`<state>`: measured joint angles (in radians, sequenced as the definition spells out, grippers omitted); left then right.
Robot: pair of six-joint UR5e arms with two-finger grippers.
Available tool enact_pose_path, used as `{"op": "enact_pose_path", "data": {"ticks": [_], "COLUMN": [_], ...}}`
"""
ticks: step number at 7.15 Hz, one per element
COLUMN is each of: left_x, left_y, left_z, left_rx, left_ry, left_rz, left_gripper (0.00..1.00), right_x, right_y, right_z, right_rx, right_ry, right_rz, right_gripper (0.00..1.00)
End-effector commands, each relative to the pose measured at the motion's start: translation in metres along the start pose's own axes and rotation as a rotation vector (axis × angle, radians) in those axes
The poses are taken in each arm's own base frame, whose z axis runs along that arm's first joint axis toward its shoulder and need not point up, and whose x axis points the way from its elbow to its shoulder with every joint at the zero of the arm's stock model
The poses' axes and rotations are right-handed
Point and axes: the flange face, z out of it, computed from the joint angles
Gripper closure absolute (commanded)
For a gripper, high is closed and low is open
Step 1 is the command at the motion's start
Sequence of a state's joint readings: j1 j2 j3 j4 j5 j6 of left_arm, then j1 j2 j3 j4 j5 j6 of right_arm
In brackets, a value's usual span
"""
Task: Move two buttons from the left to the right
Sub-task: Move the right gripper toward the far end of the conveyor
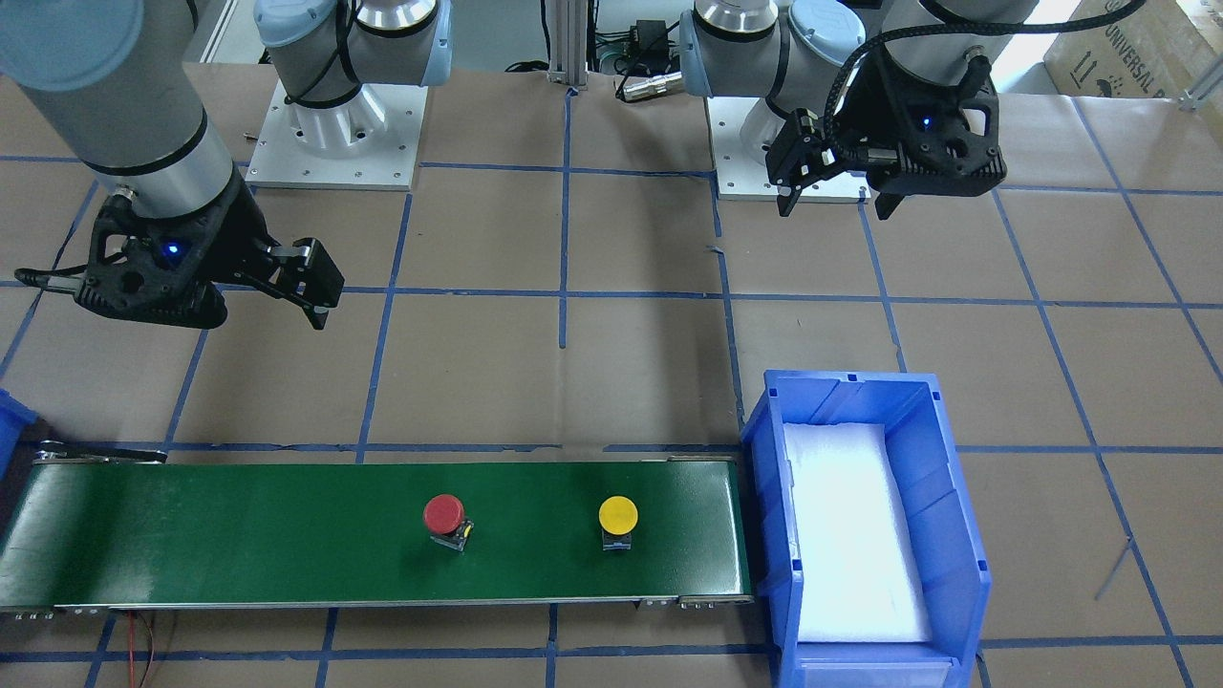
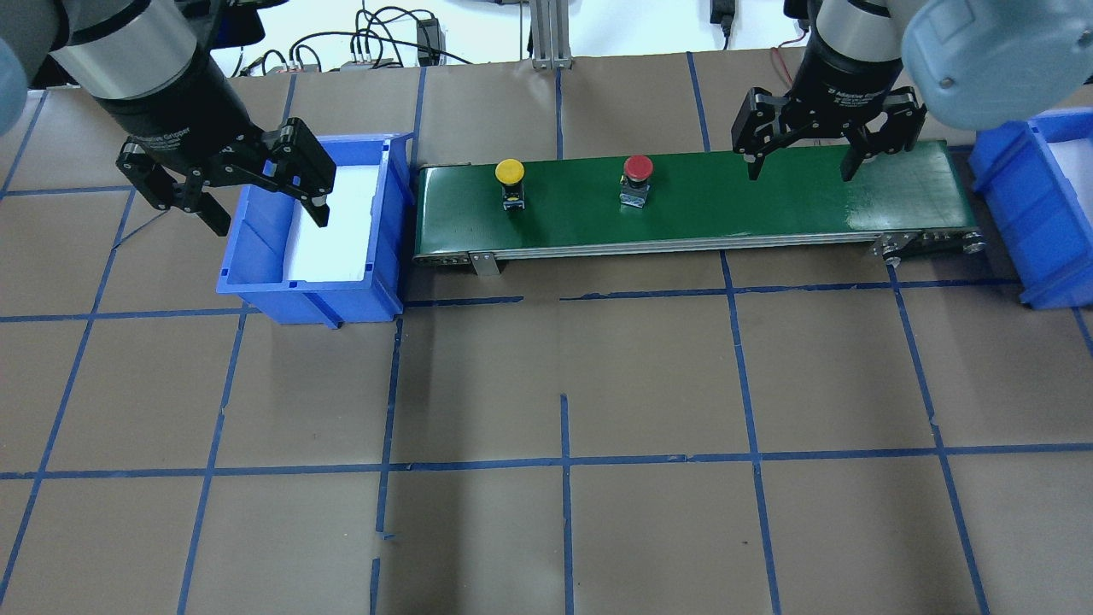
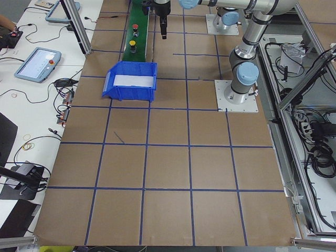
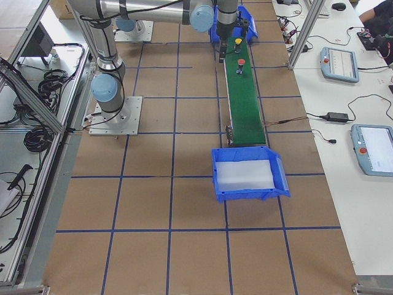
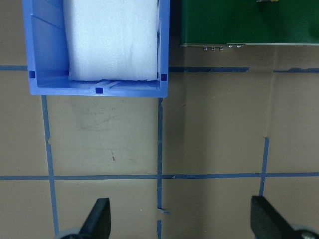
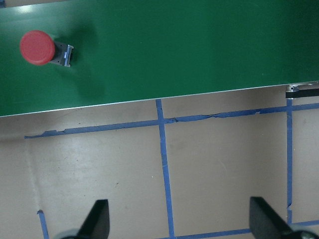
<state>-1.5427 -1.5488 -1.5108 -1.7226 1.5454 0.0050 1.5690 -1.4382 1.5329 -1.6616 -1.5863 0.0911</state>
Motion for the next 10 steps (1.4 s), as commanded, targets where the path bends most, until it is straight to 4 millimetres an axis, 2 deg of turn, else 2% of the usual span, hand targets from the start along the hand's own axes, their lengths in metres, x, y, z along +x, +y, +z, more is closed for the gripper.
{"op": "enact_pose_path", "data": {"ticks": [1,2,3,4,6,7,8,10], "left_x": [-0.017,-0.017,-0.017,-0.017,-0.014,-0.014,-0.014,-0.015], "left_y": [-0.001,-0.002,-0.001,-0.002,-0.002,-0.002,-0.002,-0.002], "left_z": [0.001,0.002,0.002,0.002,0.002,0.002,0.002,0.002], "left_rx": [-0.008,-0.008,-0.009,-0.008,-0.007,-0.005,-0.007,-0.004], "left_ry": [-0.086,-0.078,-0.079,-0.076,-0.055,-0.056,-0.056,-0.059], "left_rz": [0.023,0.023,0.023,0.023,0.023,0.023,0.023,0.023], "left_gripper": [0.0,0.0,0.0,0.0,0.0,0.0,0.0,0.0], "right_x": [-0.008,-0.002,-0.001,0.0,0.001,0.001,0.011,0.09], "right_y": [-0.003,-0.01,-0.008,-0.004,-0.009,-0.015,-0.032,-0.071], "right_z": [0.013,0.007,0.021,0.036,0.045,0.047,0.063,0.064], "right_rx": [-0.017,0.051,0.05,0.04,0.047,0.063,0.062,0.079], "right_ry": [-0.049,-0.027,-0.013,-0.011,-0.029,-0.028,-0.02,-0.087], "right_rz": [0.018,-0.082,-0.117,-0.103,0.026,-0.008,-0.125,-0.307], "right_gripper": [0.0,0.07,0.0,0.0,0.0,0.0,0.0,0.0]}}
